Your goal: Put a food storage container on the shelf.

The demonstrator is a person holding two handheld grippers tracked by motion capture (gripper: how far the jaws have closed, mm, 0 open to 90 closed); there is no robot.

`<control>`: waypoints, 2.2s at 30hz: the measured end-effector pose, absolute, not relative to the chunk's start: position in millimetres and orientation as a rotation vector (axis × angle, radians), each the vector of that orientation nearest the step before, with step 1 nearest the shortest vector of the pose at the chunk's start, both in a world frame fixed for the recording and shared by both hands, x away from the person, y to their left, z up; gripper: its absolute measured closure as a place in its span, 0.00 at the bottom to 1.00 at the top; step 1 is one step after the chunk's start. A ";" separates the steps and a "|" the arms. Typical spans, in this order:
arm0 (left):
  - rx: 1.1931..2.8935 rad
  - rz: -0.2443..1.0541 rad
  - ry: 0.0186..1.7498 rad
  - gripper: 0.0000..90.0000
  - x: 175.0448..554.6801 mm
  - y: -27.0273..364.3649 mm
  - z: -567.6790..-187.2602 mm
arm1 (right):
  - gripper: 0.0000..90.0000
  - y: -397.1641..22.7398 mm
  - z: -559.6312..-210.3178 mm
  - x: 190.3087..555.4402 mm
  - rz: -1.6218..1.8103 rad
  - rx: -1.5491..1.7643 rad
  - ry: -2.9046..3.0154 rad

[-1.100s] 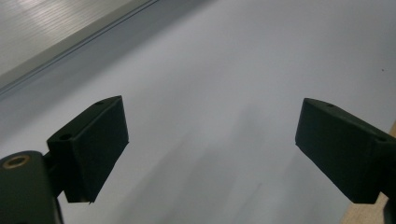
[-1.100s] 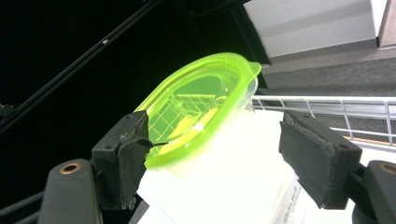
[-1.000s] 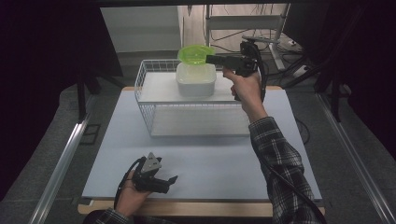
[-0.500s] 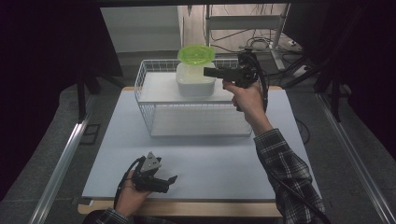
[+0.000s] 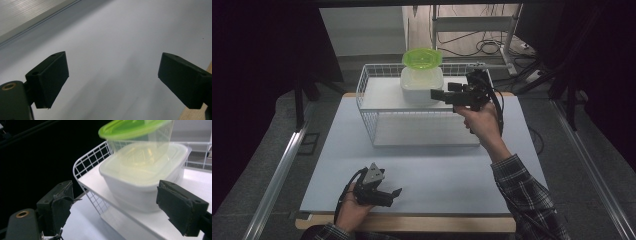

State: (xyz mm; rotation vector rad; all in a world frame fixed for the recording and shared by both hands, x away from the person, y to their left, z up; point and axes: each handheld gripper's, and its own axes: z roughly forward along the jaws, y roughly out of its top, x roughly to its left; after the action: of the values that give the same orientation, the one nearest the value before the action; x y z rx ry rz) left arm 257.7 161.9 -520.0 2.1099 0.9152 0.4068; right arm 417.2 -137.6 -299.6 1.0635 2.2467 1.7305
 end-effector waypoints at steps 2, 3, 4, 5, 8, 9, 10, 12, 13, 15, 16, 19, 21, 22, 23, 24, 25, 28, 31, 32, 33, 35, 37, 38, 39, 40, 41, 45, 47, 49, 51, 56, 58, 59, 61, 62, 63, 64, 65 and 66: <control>2.109 0.407 0.916 0.10 257.7 161.8 -520.1 | 0.15 -138.9 -304.1 412.8 1.722 1.044 2.252; 2.109 0.407 0.915 0.10 257.7 161.8 -520.1 | 0.15 -139.6 -306.4 410.5 1.714 1.043 2.256; 2.109 0.406 0.915 0.10 257.7 161.7 -520.2 | 0.14 -140.2 -309.1 408.5 1.709 1.033 2.257; 2.109 0.406 0.915 0.10 257.7 161.6 -520.2 | 0.14 -140.8 -311.7 406.4 1.702 1.029 2.257; 2.110 0.406 0.914 0.10 257.7 161.3 -520.3 | 0.13 -142.8 -320.2 401.5 1.672 1.005 2.260; 2.110 0.406 0.915 0.10 257.7 161.3 -520.3 | 0.12 -143.1 -323.0 399.9 1.663 0.999 2.260; 2.110 0.405 0.915 0.10 257.8 161.3 -520.4 | 0.12 -143.4 -325.7 398.0 1.654 0.996 2.264; 2.112 0.404 0.916 0.10 257.8 161.3 -520.4 | 0.11 -144.2 -331.0 394.6 1.647 0.982 2.264; 2.112 0.404 0.916 0.10 257.7 161.3 -520.4 | 0.11 -144.4 -333.7 392.9 1.647 0.978 2.265; 2.113 0.405 0.915 0.10 257.6 161.2 -520.3 | 0.10 -144.6 -338.8 389.8 1.638 0.971 2.268; 2.111 0.406 0.915 0.10 257.6 161.1 -520.4 | 0.10 -144.8 -341.1 388.1 1.628 0.966 2.272; 2.117 0.406 0.913 0.10 257.7 161.0 -520.5 | 0.09 -145.2 -348.1 383.4 1.607 0.951 2.277; 2.117 0.407 0.913 0.10 257.7 160.9 -520.6 | 0.09 -145.9 -352.5 380.5 1.603 0.943 2.280; 2.117 0.407 0.913 0.10 257.6 160.8 -520.6 | 0.09 -146.4 -354.6 379.1 1.596 0.941 2.282; 2.116 0.407 0.912 0.10 257.6 160.8 -520.6 | 0.08 -147.0 -356.8 377.8 1.588 0.938 2.284; 2.117 0.407 0.912 0.10 257.5 160.8 -520.5 | 0.08 -147.5 -359.2 376.3 1.584 0.936 2.286; 2.117 0.407 0.913 0.10 257.5 160.7 -520.6 | 0.08 -148.1 -361.8 375.0 1.579 0.936 2.288; 2.116 0.407 0.914 0.10 257.4 160.4 -520.8 | 0.07 -151.5 -371.1 370.7 1.569 0.932 2.292; 2.114 0.406 0.913 0.10 257.3 159.8 -521.2 | 0.06 -156.4 -381.8 368.7 1.542 0.934 2.294; 2.114 0.405 0.913 0.10 257.3 159.6 -521.2 | 0.06 -158.2 -385.4 369.2 1.528 0.935 2.297; 2.117 0.405 0.911 0.10 257.3 159.5 -521.3 | 0.06 -159.8 -388.5 370.2 1.508 0.941 2.303; 2.119 0.404 0.911 0.10 257.3 159.2 -521.6 | 0.05 -163.3 -393.1 371.8 1.475 0.938 2.318; 2.119 0.404 0.909 0.10 257.3 159.2 -521.5 | 0.05 -167.5 -397.3 371.3 1.467 0.930 2.305; 2.119 0.405 0.909 0.10 257.2 159.4 -521.3 | 0.05 -169.4 -399.8 370.5 1.465 0.929 2.309; 2.118 0.404 0.908 0.10 257.2 159.5 -521.2 | 0.05 -171.0 -402.8 369.3 1.461 0.927 2.311; 2.119 0.404 0.907 0.10 257.1 159.6 -521.1 | 0.05 -172.4 -405.9 367.8 1.457 0.923 2.314; 2.119 0.404 0.906 0.10 257.0 159.5 -521.0 | 0.05 -173.4 -409.0 366.0 1.449 0.918 2.315; 2.120 0.400 0.903 0.10 256.8 158.4 -521.1 | 0.04 -176.4 -419.5 358.7 1.413 0.895 2.312; 2.122 0.396 0.901 0.10 257.0 158.0 -521.4 | 0.04 -177.6 -423.0 356.3 1.410 0.893 2.314; 2.123 0.395 0.900 0.10 257.0 158.0 -521.5 | 0.04 -178.5 -425.6 353.4 1.408 0.887 2.315; 2.122 0.397 0.902 0.10 256.9 158.1 -521.4 | 0.04 -180.0 -427.8 350.3 1.403 0.877 2.317; 2.124 0.393 0.902 0.10 257.1 158.0 -521.8 | 0.04 -186.1 -434.5 342.7 1.380 0.875 2.315; 2.127 0.394 0.901 0.10 257.1 157.8 -521.8 | 0.04 -187.9 -438.8 340.1 1.360 0.880 2.321; 2.128 0.395 0.900 0.10 257.2 157.9 -521.9 | 0.04 -188.7 -441.3 338.9 1.347 0.879 2.326; 2.127 0.395 0.901 0.10 257.3 158.0 -522.1 | 0.03 -190.2 -446.0 336.8 1.322 0.879 2.329; 2.126 0.395 0.901 0.10 257.4 158.0 -522.3 | 0.03 -191.2 -448.2 335.9 1.311 0.879 2.330; 2.126 0.395 0.901 0.10 257.5 158.0 -522.5 | 0.02 -192.4 -450.4 335.3 1.299 0.881 2.331; 2.126 0.395 0.901 0.10 257.6 158.0 -522.6 | 0.01 -193.8 -452.5 334.7 1.286 0.884 2.330; 2.125 0.396 0.902 0.10 257.6 158.0 -522.8 | 0.01 -195.2 -454.6 333.7 1.277 0.895 2.327; 2.125 0.395 0.902 0.10 257.6 158.0 -522.9 | 0.00 -196.9 -456.9 333.2 1.272 0.898 2.323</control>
State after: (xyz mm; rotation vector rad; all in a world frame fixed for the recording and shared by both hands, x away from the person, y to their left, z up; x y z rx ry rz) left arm 257.6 158.0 -522.9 2.1254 0.9019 0.3952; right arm 333.2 -196.9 -456.9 0.8977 2.3226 1.2723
